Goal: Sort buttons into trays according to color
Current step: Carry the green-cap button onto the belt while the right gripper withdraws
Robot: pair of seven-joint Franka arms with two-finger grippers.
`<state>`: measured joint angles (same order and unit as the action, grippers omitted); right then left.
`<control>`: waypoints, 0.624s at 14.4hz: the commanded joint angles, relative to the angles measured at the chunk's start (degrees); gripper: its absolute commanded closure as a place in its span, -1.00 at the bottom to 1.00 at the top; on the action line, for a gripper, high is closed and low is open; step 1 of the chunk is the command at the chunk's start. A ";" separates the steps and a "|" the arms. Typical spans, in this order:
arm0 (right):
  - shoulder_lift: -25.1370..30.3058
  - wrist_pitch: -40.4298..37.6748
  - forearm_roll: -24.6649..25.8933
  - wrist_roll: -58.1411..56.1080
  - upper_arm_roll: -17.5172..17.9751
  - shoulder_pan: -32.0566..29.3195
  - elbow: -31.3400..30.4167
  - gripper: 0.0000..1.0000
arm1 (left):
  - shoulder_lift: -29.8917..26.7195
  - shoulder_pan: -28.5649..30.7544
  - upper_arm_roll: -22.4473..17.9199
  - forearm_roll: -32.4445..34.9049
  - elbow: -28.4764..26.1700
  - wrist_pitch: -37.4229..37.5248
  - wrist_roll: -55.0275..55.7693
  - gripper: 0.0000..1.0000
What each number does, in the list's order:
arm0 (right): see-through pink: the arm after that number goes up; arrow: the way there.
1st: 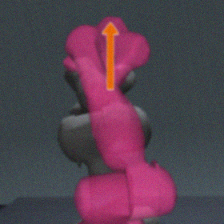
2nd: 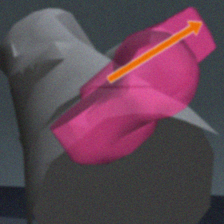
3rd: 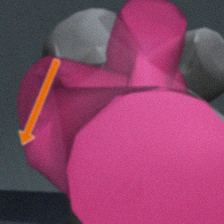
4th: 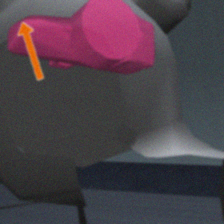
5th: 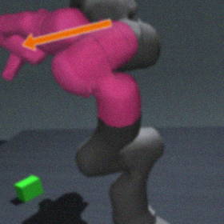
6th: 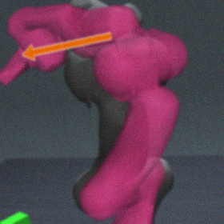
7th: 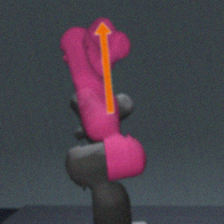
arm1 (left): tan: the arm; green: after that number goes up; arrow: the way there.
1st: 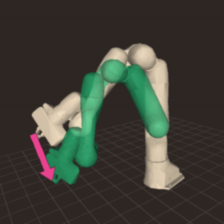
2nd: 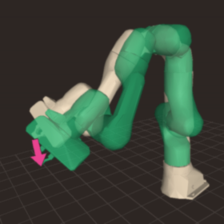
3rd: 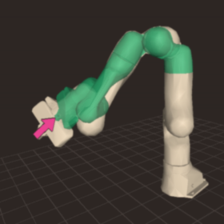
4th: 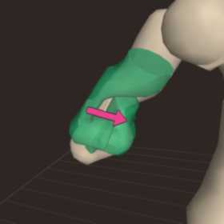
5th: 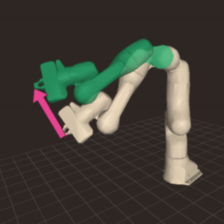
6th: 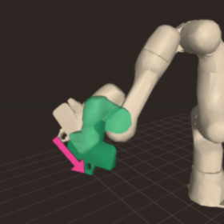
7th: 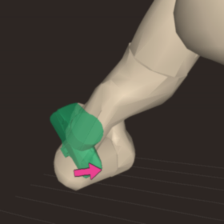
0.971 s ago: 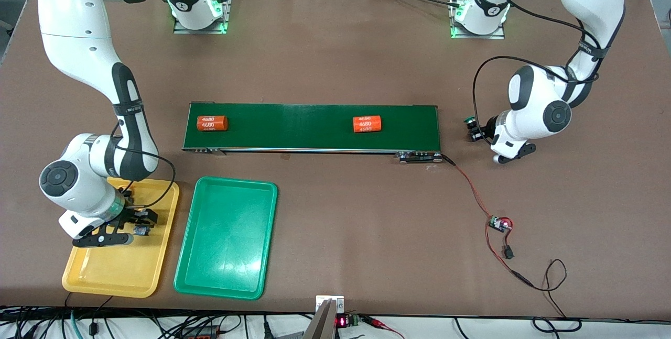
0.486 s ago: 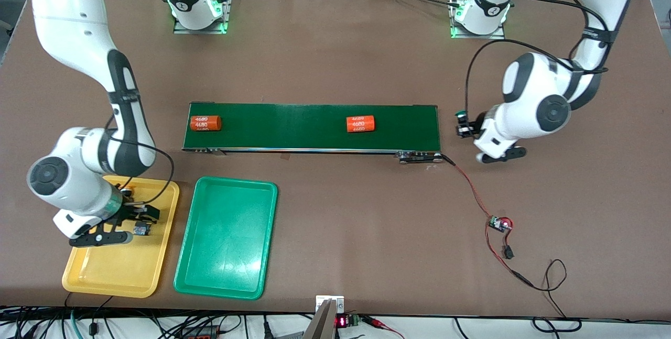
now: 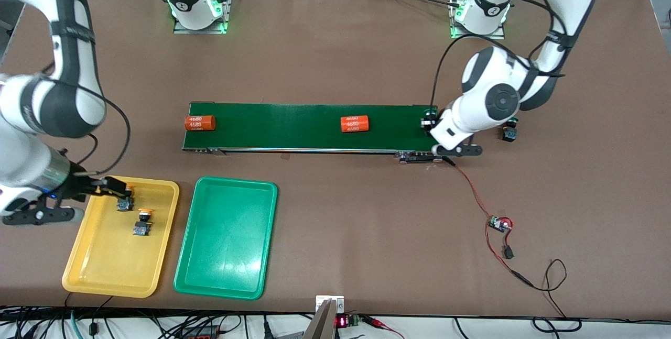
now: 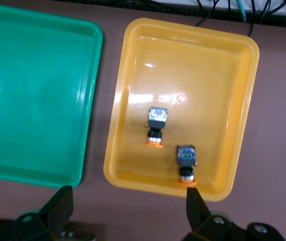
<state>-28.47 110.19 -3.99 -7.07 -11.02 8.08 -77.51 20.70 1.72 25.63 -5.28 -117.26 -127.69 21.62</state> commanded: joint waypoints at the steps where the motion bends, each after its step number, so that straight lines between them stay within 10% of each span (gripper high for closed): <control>1: 4.81 -6.27 -0.93 0.21 0.47 -0.26 -1.59 -1.00 | 2.76 -1.01 0.29 0.01 0.89 -2.91 0.53 0.37; 3: 7.80 -11.72 -0.84 -0.31 0.47 -0.78 -1.59 -1.00 | 2.86 -1.63 0.38 0.01 0.98 -2.57 0.53 -0.99; 9: 13.17 -23.17 -0.31 -0.75 0.47 -3.25 -1.15 -1.00 | -6.09 -0.58 -2.59 -0.08 2.12 7.08 0.80 -1.00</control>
<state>-17.67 89.41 -4.02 -7.26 -11.13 5.69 -77.56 19.98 0.73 25.03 -5.28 -114.91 -125.68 22.18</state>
